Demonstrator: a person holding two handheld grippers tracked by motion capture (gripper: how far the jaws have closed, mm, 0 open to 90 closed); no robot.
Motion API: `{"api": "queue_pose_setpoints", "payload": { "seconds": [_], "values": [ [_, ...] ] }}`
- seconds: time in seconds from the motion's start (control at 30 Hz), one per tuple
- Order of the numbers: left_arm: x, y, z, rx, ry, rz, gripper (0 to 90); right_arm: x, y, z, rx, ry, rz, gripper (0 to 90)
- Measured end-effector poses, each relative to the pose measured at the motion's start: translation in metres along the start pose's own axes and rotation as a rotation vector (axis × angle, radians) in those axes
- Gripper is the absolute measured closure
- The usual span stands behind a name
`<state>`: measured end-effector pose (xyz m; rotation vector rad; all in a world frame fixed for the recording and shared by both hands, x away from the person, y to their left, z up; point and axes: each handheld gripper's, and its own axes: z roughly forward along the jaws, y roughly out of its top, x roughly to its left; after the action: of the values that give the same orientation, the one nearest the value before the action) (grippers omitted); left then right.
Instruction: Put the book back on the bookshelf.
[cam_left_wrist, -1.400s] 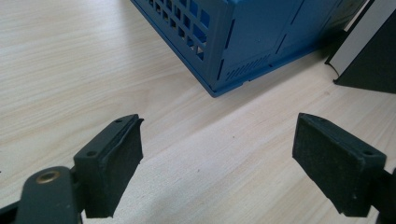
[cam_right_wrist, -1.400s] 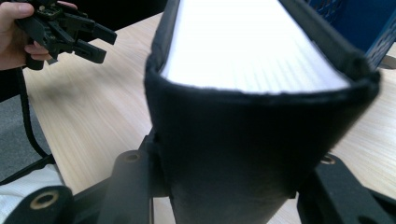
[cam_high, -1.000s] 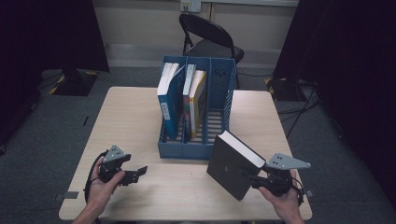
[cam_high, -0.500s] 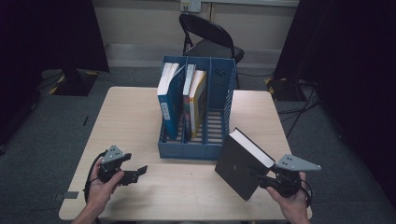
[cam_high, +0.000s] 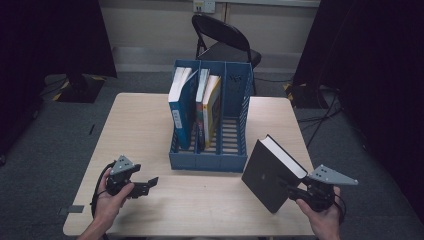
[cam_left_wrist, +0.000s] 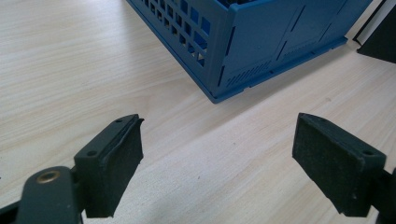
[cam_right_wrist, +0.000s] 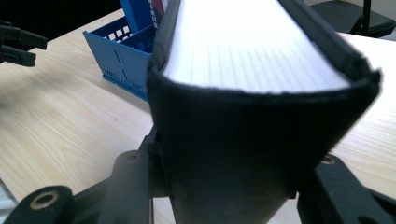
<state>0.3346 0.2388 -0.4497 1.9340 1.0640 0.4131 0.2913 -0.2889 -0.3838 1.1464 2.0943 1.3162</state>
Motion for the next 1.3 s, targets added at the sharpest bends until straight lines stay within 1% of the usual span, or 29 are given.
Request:
{"api": "queue_pose_setpoints", "payload": {
  "seconds": [0.13,0.23,0.3,0.47,0.57,0.63,0.77,0.87,0.97,1.03,1.17,1.23,1.3],
  "values": [
    [0.000,0.000,0.001,0.001,0.002,-0.004,15.9,-0.003,0.001,0.001,-0.003,-0.001,-0.004,53.0],
    [0.000,0.000,0.000,-0.001,0.000,-0.002,15.9,-0.005,0.003,0.003,-0.007,-0.015,-0.006,53.0],
    [0.000,0.000,0.001,-0.001,0.001,0.001,15.9,-0.007,0.004,0.004,-0.009,-0.023,0.001,53.0],
    [0.000,-0.001,0.001,0.000,-0.001,-0.006,15.9,-0.015,0.008,0.009,-0.018,-0.044,-0.001,53.0],
    [0.000,-0.001,0.002,0.006,-0.002,0.002,15.9,-0.018,0.010,0.011,-0.020,-0.049,-0.002,52.9],
    [-0.002,-0.001,0.003,0.010,-0.007,0.006,15.9,-0.019,0.012,0.013,-0.024,-0.062,-0.009,52.9],
    [-0.003,0.000,0.004,0.011,-0.009,0.016,16.0,-0.020,0.013,0.015,-0.031,-0.061,-0.013,52.9],
    [-0.002,-0.001,0.004,0.010,-0.009,0.009,16.0,-0.019,0.008,0.013,-0.036,-0.053,-0.006,52.7],
    [-0.002,0.000,0.004,0.014,-0.008,0.012,16.0,-0.018,0.003,0.010,-0.042,-0.051,-0.005,52.7],
    [-0.003,0.000,0.004,0.011,-0.011,0.013,16.0,-0.016,0.004,0.012,-0.038,-0.058,-0.008,52.4],
    [-0.002,0.000,0.005,0.016,-0.010,0.008,16.0,-0.016,0.005,0.012,-0.029,-0.054,-0.006,51.9],
    [-0.002,0.000,0.005,0.019,-0.008,0.011,16.0,-0.018,0.010,0.012,-0.038,-0.049,0.003,50.9],
    [-0.003,0.000,0.005,0.016,-0.009,0.010,16.0,-0.017,0.014,0.014,-0.039,-0.052,-0.004,50.8]
  ]
}}
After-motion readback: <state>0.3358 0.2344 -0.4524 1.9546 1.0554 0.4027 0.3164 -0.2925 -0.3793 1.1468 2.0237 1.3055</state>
